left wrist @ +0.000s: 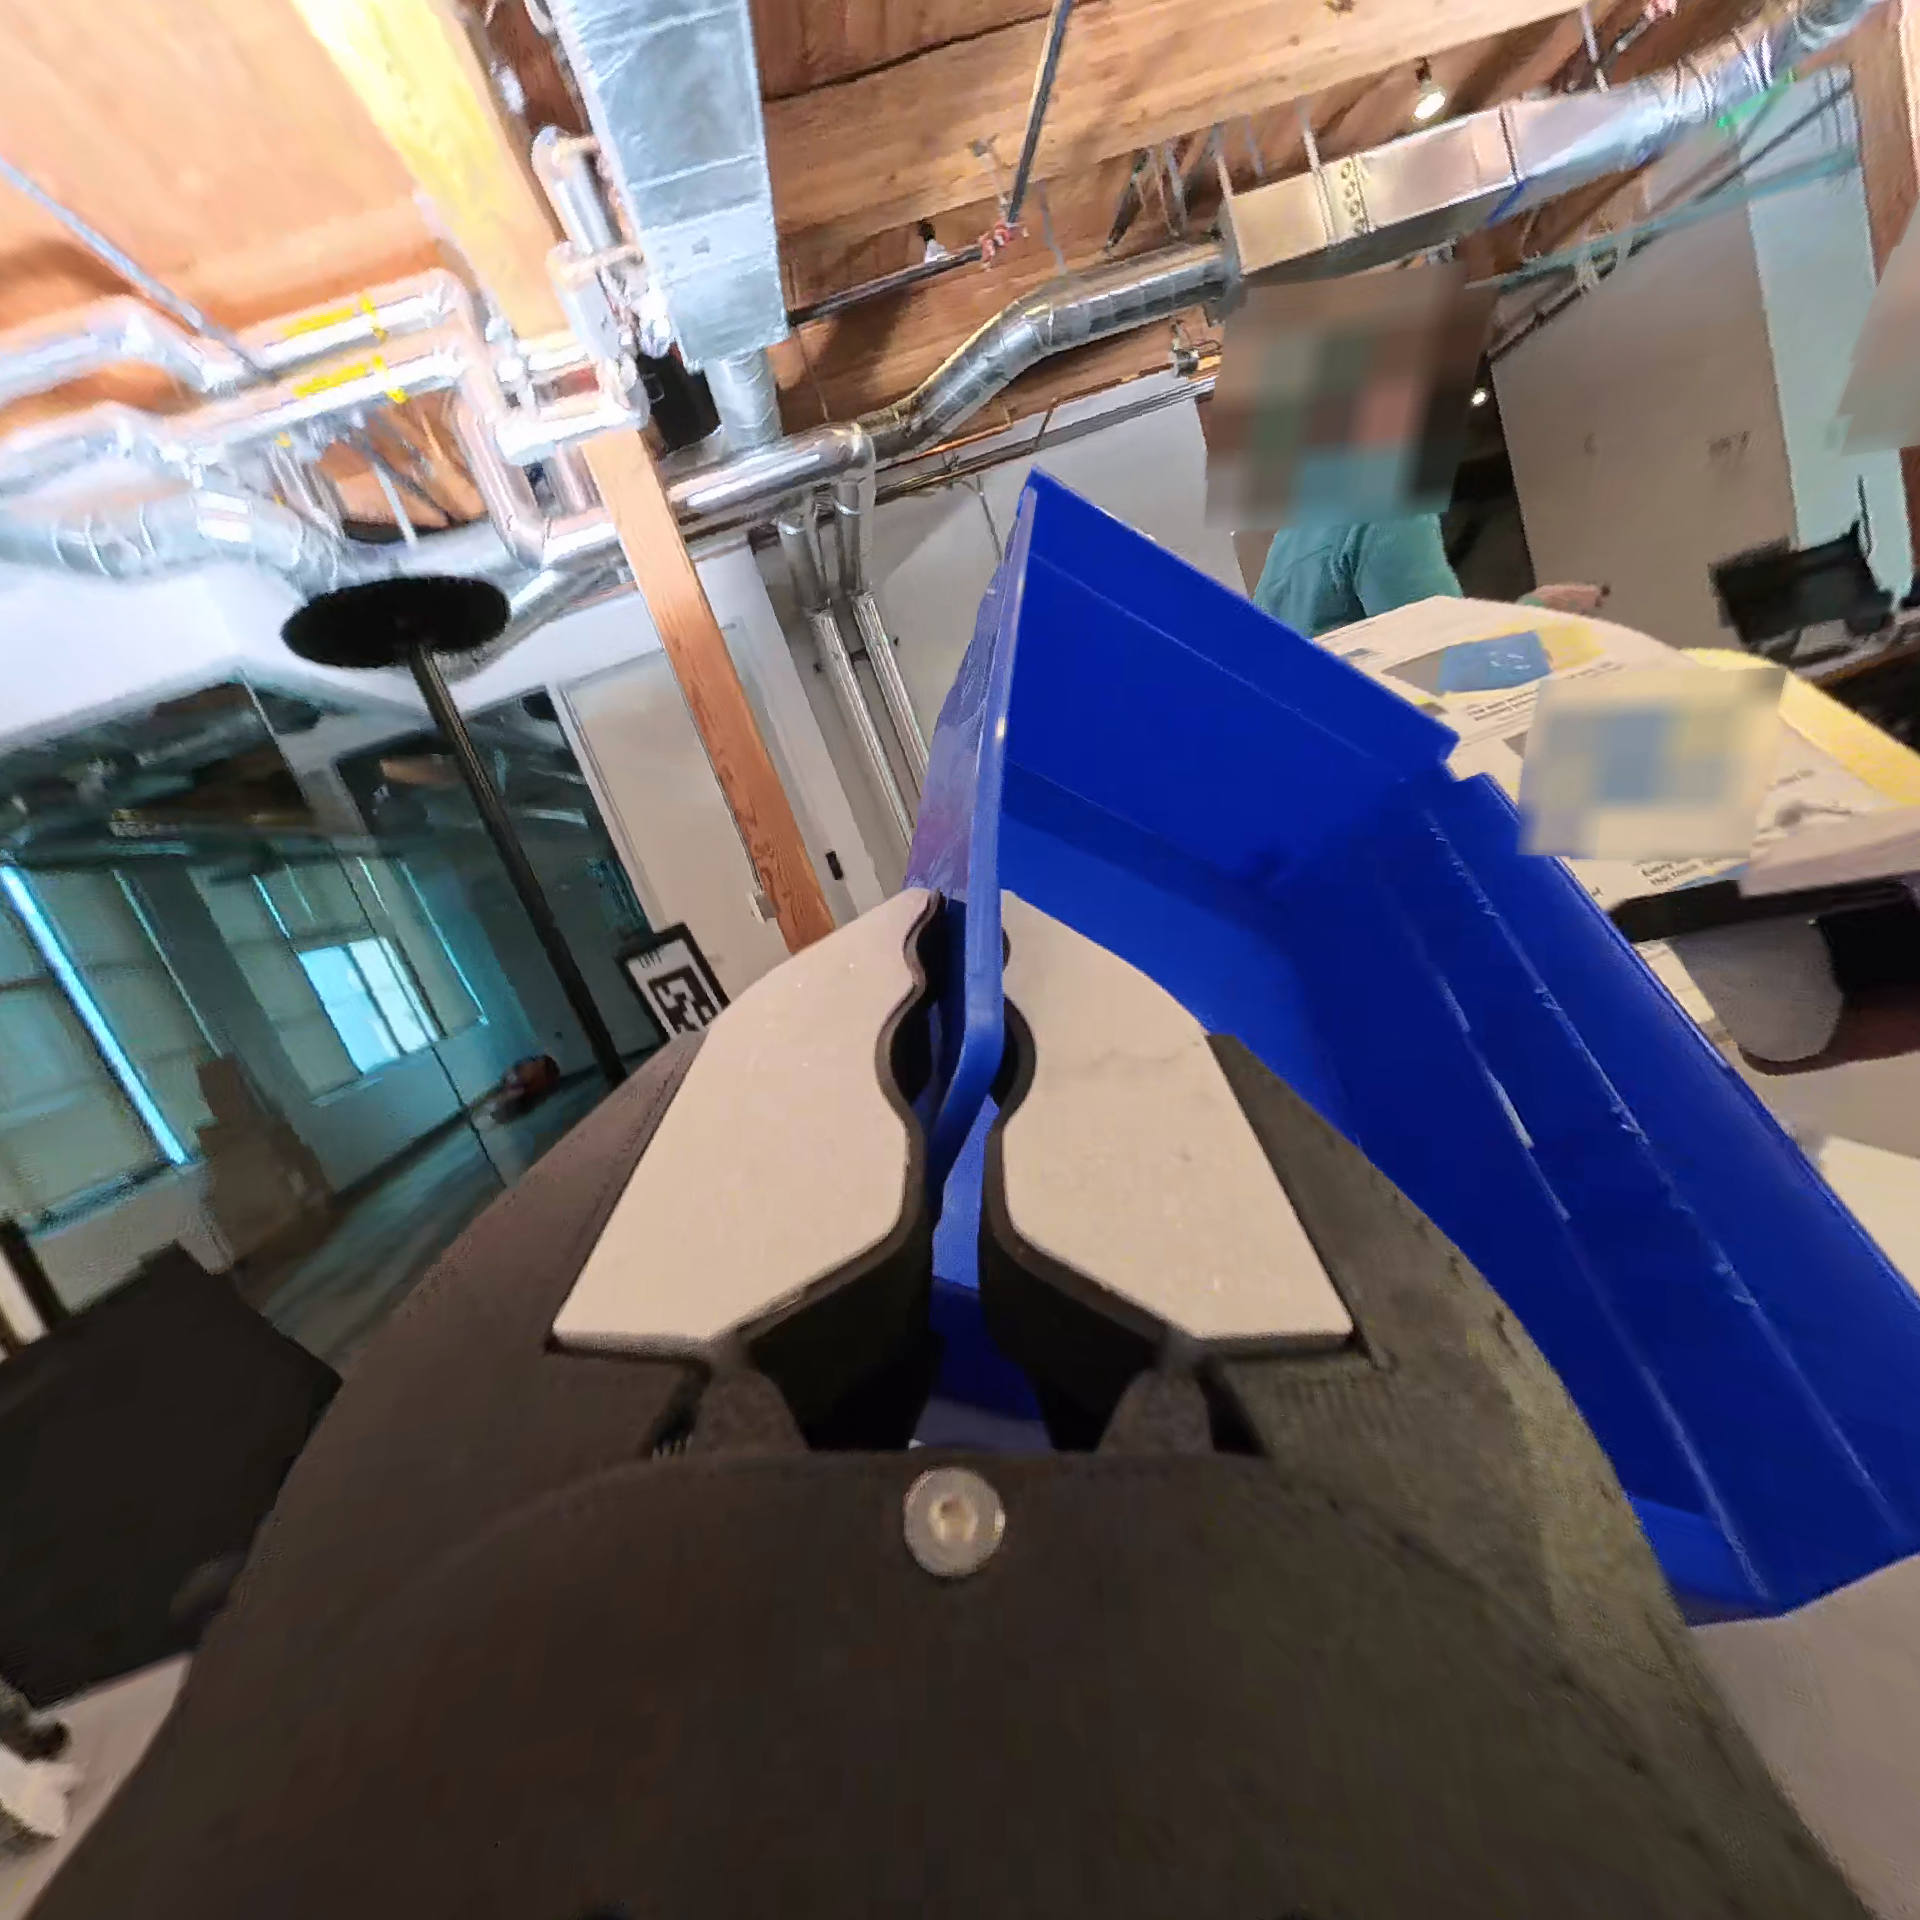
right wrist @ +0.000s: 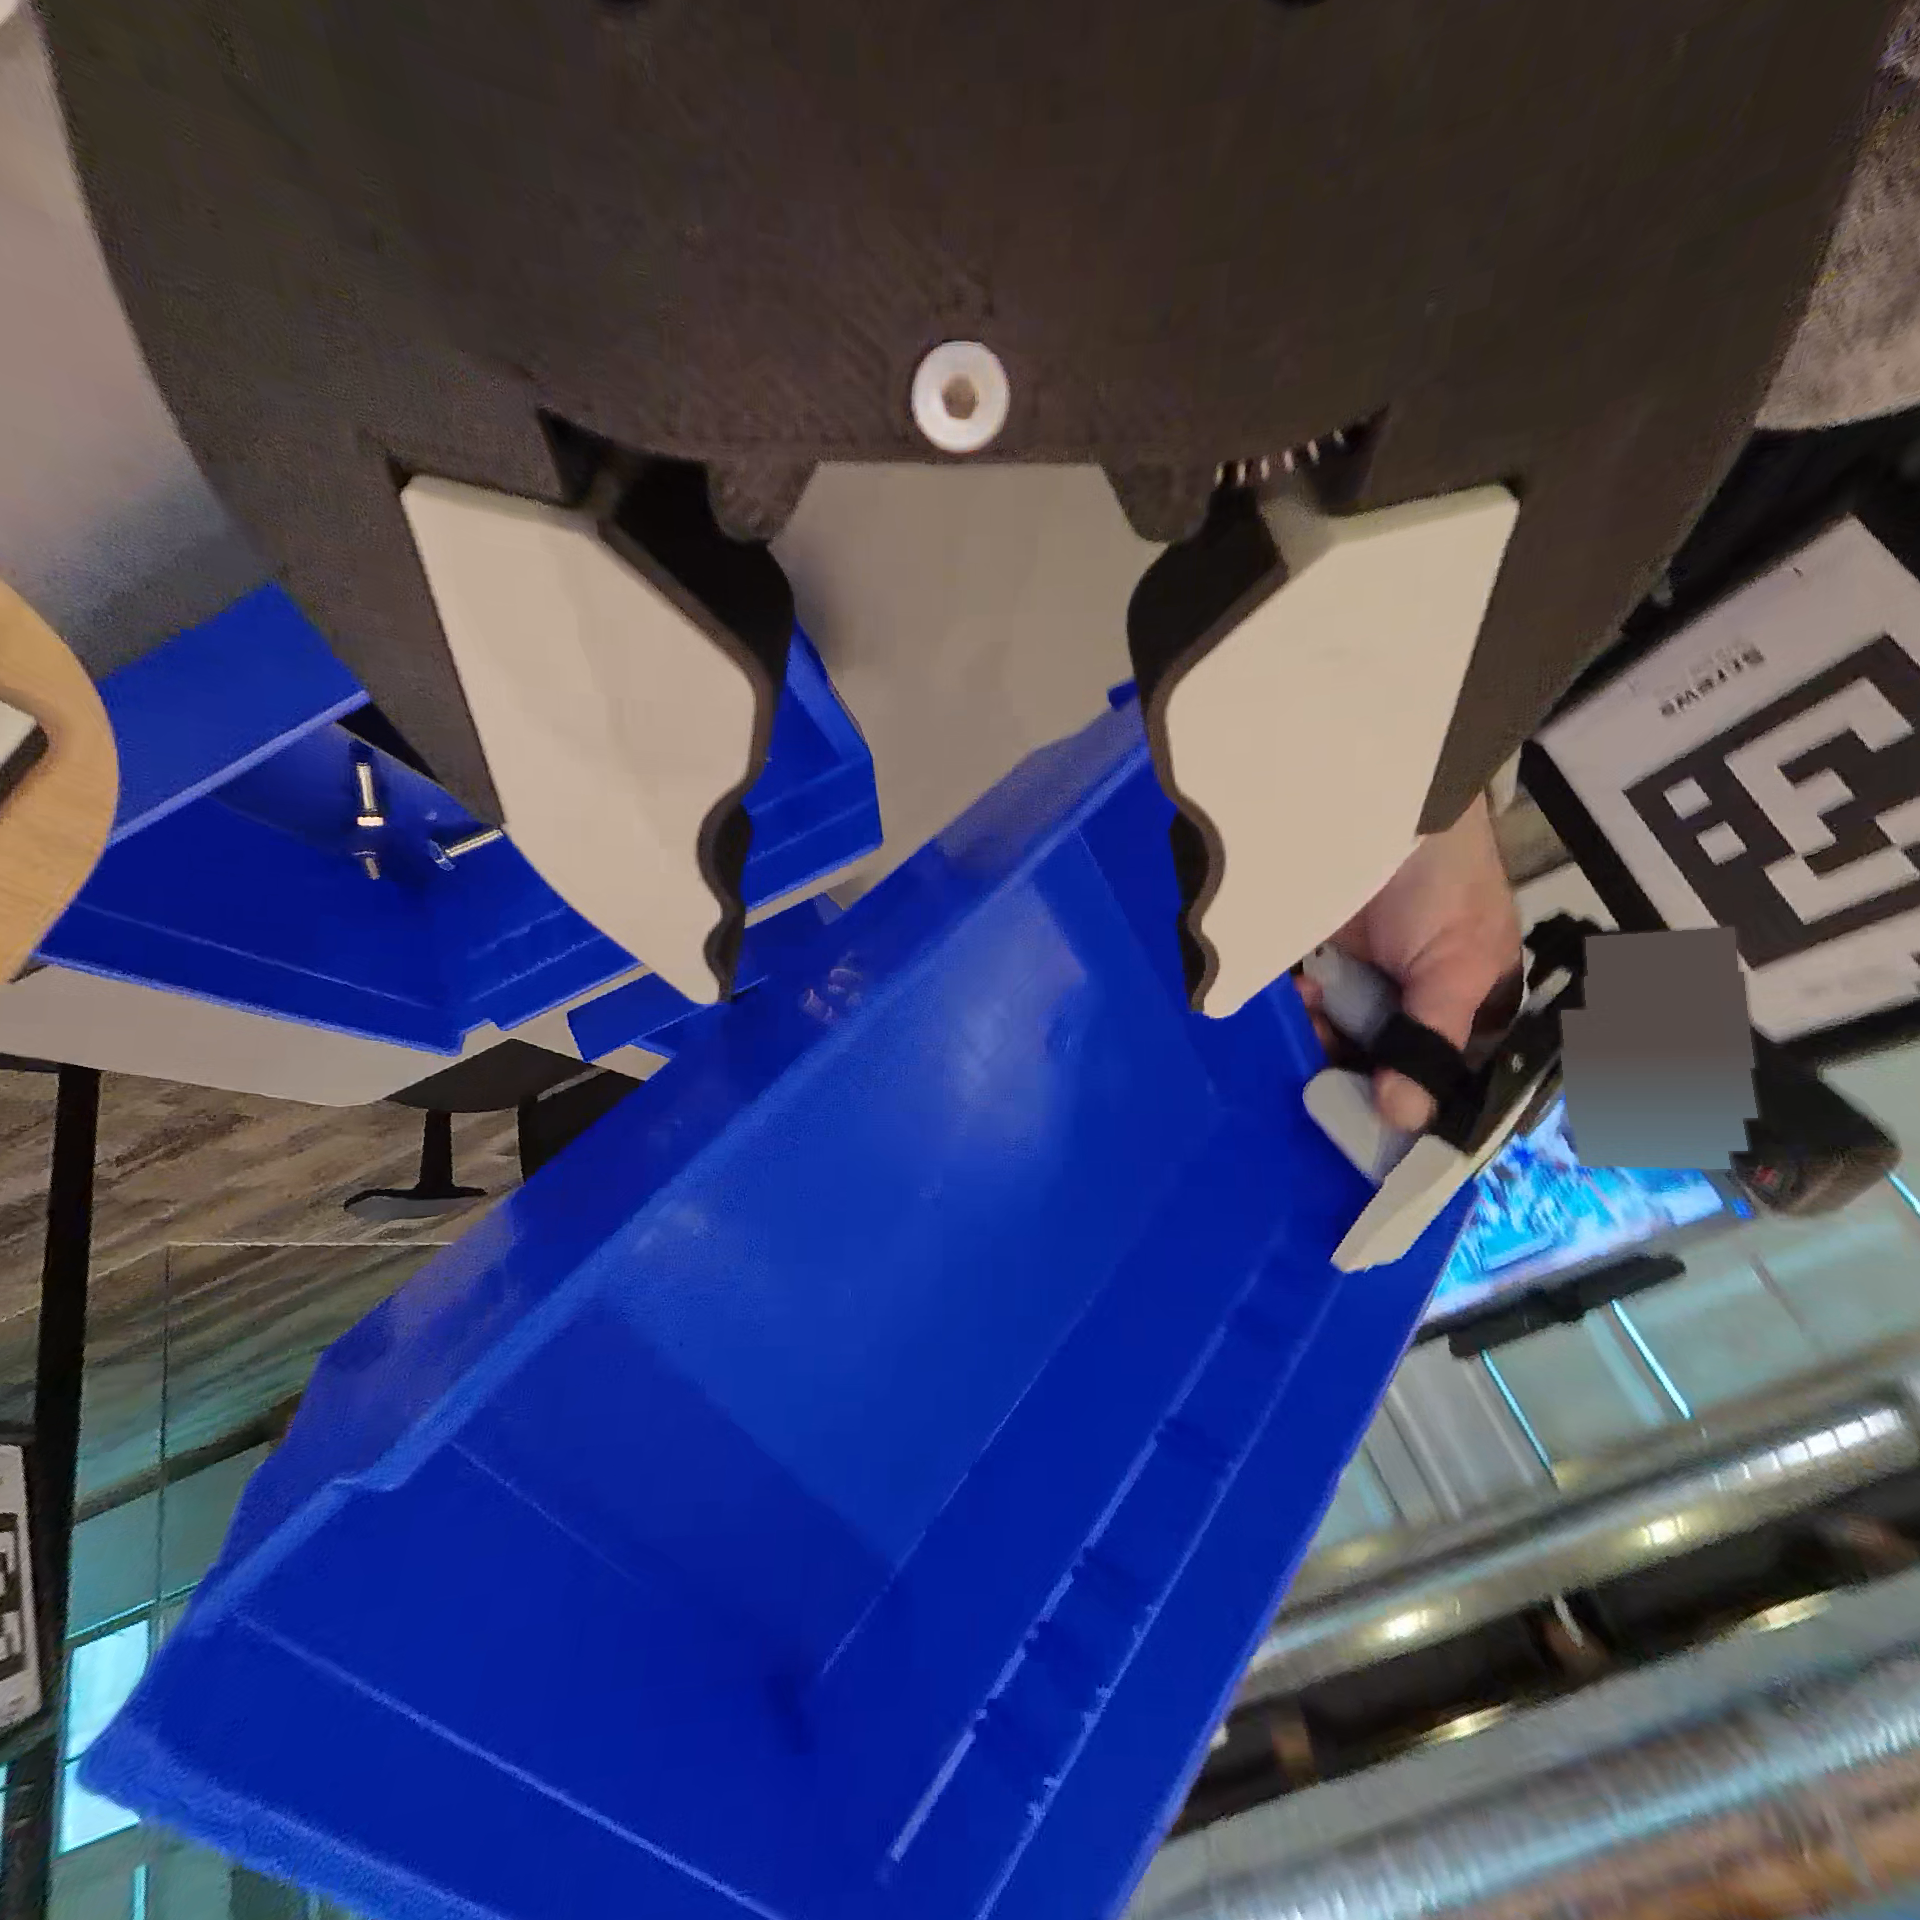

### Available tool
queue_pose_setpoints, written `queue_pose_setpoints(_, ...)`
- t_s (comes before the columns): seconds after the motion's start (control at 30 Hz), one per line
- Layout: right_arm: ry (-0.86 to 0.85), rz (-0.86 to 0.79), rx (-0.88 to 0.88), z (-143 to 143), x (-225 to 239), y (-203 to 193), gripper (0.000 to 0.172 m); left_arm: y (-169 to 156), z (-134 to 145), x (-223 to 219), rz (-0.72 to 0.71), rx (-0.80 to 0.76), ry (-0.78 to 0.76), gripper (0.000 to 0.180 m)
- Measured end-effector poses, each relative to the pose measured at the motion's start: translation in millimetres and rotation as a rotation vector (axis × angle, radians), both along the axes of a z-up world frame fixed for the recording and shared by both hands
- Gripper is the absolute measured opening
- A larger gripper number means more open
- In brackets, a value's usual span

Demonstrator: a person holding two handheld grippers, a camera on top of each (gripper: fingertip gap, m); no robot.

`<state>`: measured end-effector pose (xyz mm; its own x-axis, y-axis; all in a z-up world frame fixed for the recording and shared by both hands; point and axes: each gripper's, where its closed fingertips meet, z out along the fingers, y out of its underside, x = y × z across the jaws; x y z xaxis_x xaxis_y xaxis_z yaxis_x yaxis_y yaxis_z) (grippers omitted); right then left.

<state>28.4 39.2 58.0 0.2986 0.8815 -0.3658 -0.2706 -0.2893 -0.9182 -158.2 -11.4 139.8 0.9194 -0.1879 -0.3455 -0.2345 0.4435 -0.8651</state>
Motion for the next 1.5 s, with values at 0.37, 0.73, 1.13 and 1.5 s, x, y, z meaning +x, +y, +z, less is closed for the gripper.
queue_pose_setpoints(0.37, 0.178, -0.064, -0.103, -5.0, 66.1, 5.6, 0.041, -60.3, 24.6, 146.4, -0.036, 0.283, 0.241, 0.004)
queue_pose_setpoints(0.73, 0.143, -0.348, -0.049, 3.6, 210.3, 14.4, 0.006, -88.2, 1.9, 286.5, -0.236, 0.482, 0.349, 0.016)
queue_pose_setpoints(1.13, -0.01, -0.678, 0.039, 22.8, 419.9, -41.6, 0.006, -102.4, -32.4, 412.1, -0.7, 0.312, 0.314, 0.051)
queue_pose_setpoints(1.5, -0.322, -0.891, -0.101, -26.7, 552.3, -54.7, 0.006, -56.8, -68.6, 442.6, -0.92, 0.168, 0.3, 0.015)
